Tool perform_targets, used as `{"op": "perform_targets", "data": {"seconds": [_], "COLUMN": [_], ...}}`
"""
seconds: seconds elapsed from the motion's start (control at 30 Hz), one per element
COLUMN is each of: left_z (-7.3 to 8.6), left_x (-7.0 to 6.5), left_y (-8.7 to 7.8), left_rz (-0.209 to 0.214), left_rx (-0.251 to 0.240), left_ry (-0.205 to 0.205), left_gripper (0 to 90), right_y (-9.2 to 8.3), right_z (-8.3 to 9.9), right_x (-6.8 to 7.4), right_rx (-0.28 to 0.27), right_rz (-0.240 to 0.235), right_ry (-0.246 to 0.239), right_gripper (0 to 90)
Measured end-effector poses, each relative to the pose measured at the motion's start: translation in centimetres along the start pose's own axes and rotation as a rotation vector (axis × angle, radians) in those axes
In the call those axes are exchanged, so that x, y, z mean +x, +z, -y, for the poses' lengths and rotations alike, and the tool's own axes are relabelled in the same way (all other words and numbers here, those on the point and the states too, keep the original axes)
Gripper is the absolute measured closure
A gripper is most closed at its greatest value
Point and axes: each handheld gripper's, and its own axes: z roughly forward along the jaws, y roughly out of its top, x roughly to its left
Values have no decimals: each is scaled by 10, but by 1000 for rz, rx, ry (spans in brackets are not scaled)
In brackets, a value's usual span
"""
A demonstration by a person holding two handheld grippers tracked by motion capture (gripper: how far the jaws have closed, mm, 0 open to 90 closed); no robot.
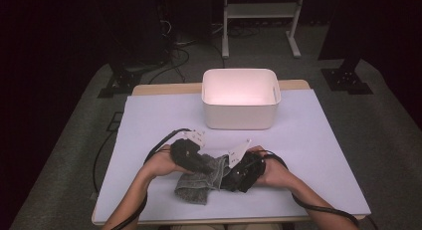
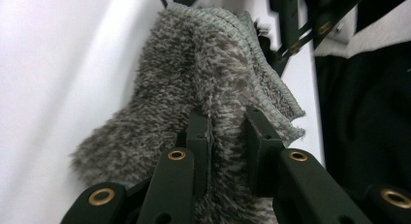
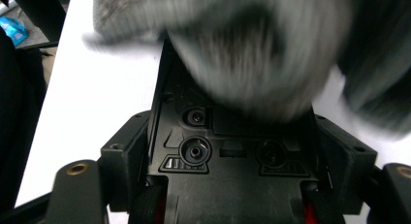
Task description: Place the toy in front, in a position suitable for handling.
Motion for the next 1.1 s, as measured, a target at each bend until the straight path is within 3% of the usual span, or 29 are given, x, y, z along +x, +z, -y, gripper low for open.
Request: {"op": "perform_targets", "data": {"seconds": [0.07, 0.47, 0.57, 0.77, 0.9, 1.1], "left_z": [1, 5, -4, -31, -46, -41], "left_x": [3, 0, -2, -9, -12, -12], "left_y": [12, 18, 20, 35, 47, 46], "left_rz": [-6, -1, 2, 21, 29, 17], "left_rx": [45, 28, 44, 46, 80, 64], "left_ry": [-1, -7, 17, 87, 139, 108], "left_gripper": [752, 753, 752, 753, 753, 756], "right_y": [0, -13, -13, -12, -11, -12], "right_z": [1, 21, 19, 22, 25, 27], "right_x": [-2, 5, 7, 6, 6, 5], "right_rx": [-20, -44, -37, -73, -70, -47], "right_rz": [-15, 49, 62, 51, 40, 31], "right_ry": [14, 69, 51, 73, 86, 106], "right_gripper": [241, 225, 234, 236, 236, 228]}}
